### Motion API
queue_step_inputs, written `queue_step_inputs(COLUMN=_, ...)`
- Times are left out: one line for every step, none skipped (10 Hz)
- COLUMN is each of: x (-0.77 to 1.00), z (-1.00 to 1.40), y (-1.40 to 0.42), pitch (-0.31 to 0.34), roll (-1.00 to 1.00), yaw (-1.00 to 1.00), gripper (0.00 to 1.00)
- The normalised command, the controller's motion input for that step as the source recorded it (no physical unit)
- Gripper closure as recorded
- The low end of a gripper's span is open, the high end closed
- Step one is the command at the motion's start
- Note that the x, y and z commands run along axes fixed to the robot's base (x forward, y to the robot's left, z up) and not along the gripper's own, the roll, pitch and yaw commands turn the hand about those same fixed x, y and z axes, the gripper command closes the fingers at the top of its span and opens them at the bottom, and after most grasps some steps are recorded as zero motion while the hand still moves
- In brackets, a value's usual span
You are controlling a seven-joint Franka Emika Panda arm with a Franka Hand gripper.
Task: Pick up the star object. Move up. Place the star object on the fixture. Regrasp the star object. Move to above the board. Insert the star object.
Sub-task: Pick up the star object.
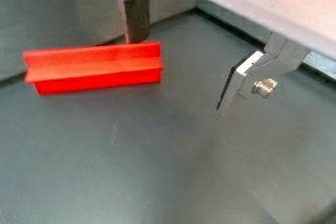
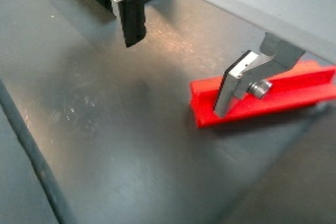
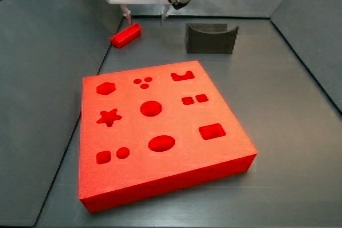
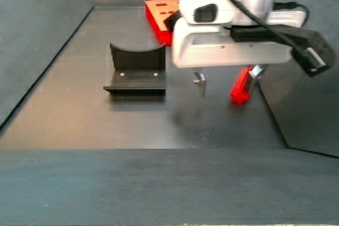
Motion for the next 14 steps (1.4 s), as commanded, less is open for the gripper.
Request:
queue_step_inputs(x=-0.41, z=-0.30, y=0.05, pitch=0.124, roll=0.13, yaw=-0.22, gripper=0.00)
queue_step_inputs(x=-0.44, z=-0.53, y=0.01, pitch=0.037, roll=0.25, yaw=-0.43, gripper=0.00)
queue_step_inputs(x=-0.43, z=-0.45, y=0.03, pitch=0.029, roll=0.12, yaw=-0.63, gripper=0.00)
queue_step_inputs(x=-0.31, z=-0.42, y=0.00, pitch=0.033, roll=0.06, yaw=-0.80, gripper=0.00)
queue_step_inputs(x=-0.25, z=-0.03, y=0.00, pitch=0.113, roll=0.10, yaw=-0.83, gripper=0.00)
queue_step_inputs(x=-0.28, z=0.00, y=-0.01, pitch=0.136, roll=0.08, yaw=-0.74, gripper=0.00)
queue_step_inputs(x=-0.21, z=0.00, y=-0.25, pitch=0.084, roll=0.03, yaw=-0.66, gripper=0.00)
queue_step_inputs(x=-0.14, z=0.00, y=-0.47, pitch=0.089, roll=0.07, yaw=-0.54, gripper=0.00)
queue_step_inputs(x=-0.27, z=0.00, y=-0.51, pitch=0.037, roll=0.09, yaw=-0.43, gripper=0.00)
queue_step_inputs(x=-0.39, z=0.00, y=-0.41, pitch=-0.003, roll=0.09, yaw=-0.20, gripper=0.00)
queue_step_inputs(x=0.00, z=0.00, y=0.00, pitch=0.000, roll=0.00, yaw=0.00, gripper=0.00)
queue_step_inputs(x=0.00, z=0.00, y=0.00, pitch=0.000, roll=0.00, yaw=0.00, gripper=1.00)
queue_step_inputs(x=0.00, z=0.00, y=0.00, pitch=0.000, roll=0.00, yaw=0.00, gripper=1.00)
queue_step_inputs(x=0.00, z=0.00, y=0.00, pitch=0.000, roll=0.00, yaw=0.00, gripper=1.00)
